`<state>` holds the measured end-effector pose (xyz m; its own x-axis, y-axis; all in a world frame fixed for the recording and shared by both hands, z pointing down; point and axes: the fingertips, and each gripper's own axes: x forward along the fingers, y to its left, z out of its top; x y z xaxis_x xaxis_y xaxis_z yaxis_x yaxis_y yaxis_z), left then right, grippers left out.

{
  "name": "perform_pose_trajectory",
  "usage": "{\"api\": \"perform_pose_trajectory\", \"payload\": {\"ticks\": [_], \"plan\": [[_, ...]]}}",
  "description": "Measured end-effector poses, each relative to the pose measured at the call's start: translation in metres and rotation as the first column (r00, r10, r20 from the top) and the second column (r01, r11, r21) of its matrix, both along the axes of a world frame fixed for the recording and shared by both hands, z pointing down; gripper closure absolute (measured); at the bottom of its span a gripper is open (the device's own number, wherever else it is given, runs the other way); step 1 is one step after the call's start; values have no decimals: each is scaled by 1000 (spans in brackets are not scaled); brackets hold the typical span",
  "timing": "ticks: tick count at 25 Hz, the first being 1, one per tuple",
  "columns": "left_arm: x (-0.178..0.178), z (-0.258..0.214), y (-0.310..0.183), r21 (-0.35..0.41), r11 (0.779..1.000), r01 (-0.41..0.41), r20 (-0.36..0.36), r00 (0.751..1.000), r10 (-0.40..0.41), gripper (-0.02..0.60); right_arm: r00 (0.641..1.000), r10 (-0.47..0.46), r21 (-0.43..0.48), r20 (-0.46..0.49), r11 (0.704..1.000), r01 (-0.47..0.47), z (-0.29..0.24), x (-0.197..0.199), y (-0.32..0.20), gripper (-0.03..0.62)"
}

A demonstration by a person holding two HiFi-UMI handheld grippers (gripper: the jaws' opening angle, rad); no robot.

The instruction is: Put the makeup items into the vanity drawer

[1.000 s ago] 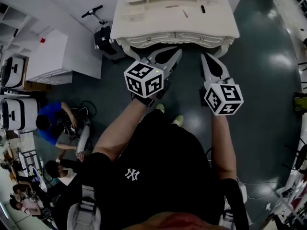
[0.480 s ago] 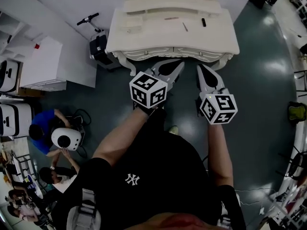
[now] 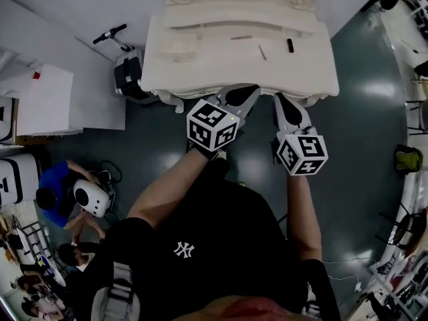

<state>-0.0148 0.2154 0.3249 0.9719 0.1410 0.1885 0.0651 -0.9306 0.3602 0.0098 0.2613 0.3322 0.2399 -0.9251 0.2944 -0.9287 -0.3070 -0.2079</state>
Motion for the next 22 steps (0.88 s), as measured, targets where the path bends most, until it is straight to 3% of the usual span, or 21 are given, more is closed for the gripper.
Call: {"api": "perform_pose_trajectory", "payload": {"ticks": [11, 22], "plan": [[49, 40, -53, -24, 998, -57, 62, 996, 59, 581, 998, 60, -96, 1, 994, -60, 40, 49, -62, 568], [124, 98, -103, -35, 999, 29, 131, 991, -24, 581, 999, -4, -246, 45, 969, 14, 124, 135, -110, 530]]}}
